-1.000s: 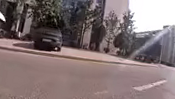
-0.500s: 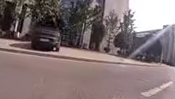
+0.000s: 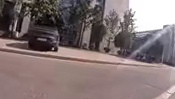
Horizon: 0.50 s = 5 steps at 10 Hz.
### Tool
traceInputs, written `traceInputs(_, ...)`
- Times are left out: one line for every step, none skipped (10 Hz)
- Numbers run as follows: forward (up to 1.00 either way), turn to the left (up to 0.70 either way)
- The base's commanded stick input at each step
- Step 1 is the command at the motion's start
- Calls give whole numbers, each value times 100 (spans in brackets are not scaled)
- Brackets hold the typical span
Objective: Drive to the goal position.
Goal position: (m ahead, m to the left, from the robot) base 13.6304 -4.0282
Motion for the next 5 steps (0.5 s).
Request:
traceInputs(70,0)
traceInputs(70,0)
traceInputs(70,0)
traceInputs(70,0)
traceInputs(70,0)
